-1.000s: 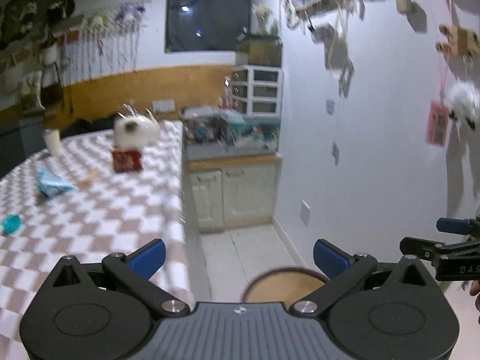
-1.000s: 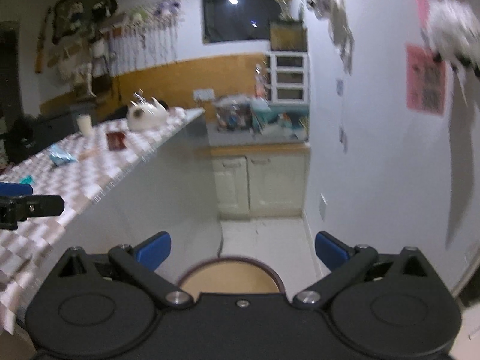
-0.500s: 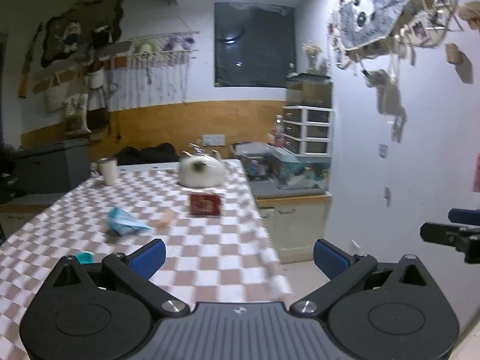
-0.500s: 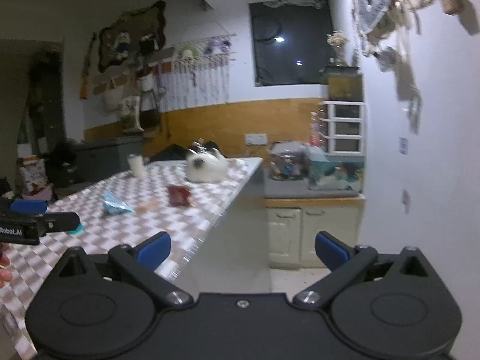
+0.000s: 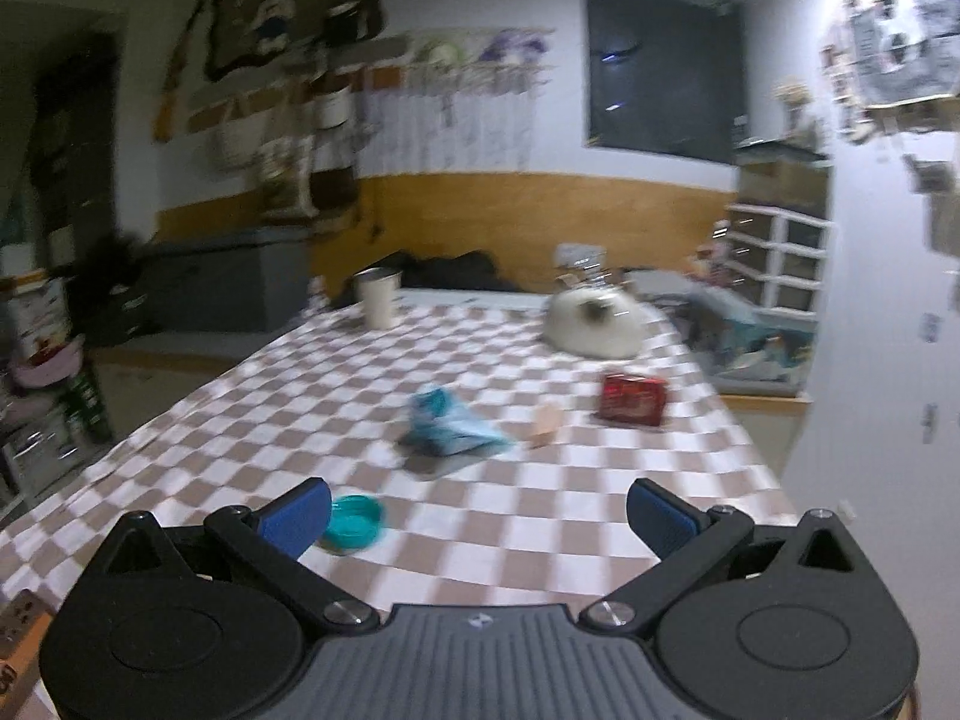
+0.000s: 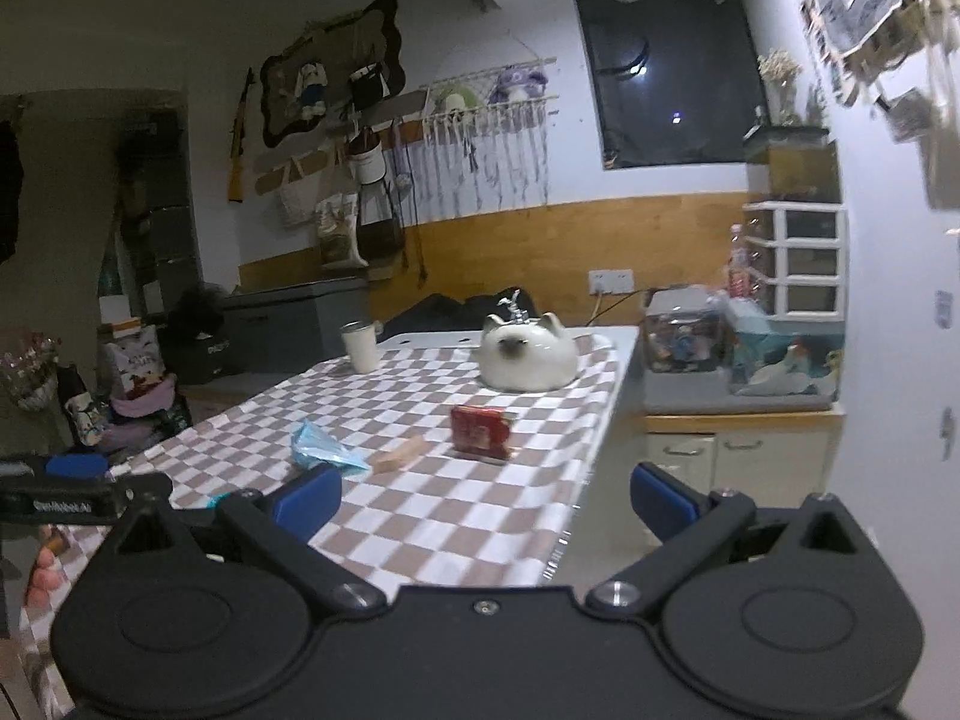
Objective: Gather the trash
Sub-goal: 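Move both open tools up from the bin back to the counter, then grasp the red snack bag with the right tool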
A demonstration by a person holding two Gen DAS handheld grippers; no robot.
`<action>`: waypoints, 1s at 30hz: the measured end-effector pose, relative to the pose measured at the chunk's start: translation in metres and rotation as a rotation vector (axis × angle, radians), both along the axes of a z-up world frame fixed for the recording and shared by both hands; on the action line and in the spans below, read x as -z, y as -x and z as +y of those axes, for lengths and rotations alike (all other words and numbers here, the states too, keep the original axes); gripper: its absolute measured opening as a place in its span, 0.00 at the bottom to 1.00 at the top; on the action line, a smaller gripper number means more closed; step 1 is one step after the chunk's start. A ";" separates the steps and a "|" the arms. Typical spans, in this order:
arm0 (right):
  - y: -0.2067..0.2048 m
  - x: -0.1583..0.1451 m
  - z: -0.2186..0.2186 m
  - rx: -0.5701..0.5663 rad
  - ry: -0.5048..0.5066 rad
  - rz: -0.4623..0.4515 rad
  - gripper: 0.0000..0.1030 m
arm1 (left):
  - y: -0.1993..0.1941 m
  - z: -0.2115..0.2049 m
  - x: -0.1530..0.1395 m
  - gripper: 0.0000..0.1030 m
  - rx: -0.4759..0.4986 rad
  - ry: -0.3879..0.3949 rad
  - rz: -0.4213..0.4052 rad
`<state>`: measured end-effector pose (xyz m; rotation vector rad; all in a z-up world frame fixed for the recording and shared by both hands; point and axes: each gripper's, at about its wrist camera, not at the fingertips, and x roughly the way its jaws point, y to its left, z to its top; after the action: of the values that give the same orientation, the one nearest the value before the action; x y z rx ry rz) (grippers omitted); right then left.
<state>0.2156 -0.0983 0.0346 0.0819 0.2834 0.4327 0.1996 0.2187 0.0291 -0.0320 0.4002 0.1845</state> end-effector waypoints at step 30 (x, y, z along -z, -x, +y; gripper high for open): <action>-0.281 0.008 0.102 0.176 -0.119 0.337 0.83 | -0.126 0.091 0.090 1.00 -0.065 0.116 0.155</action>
<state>0.4969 0.0035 0.0266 0.2960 0.5773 0.2587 0.3254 0.3098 -0.0613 -0.1461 0.5651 0.2283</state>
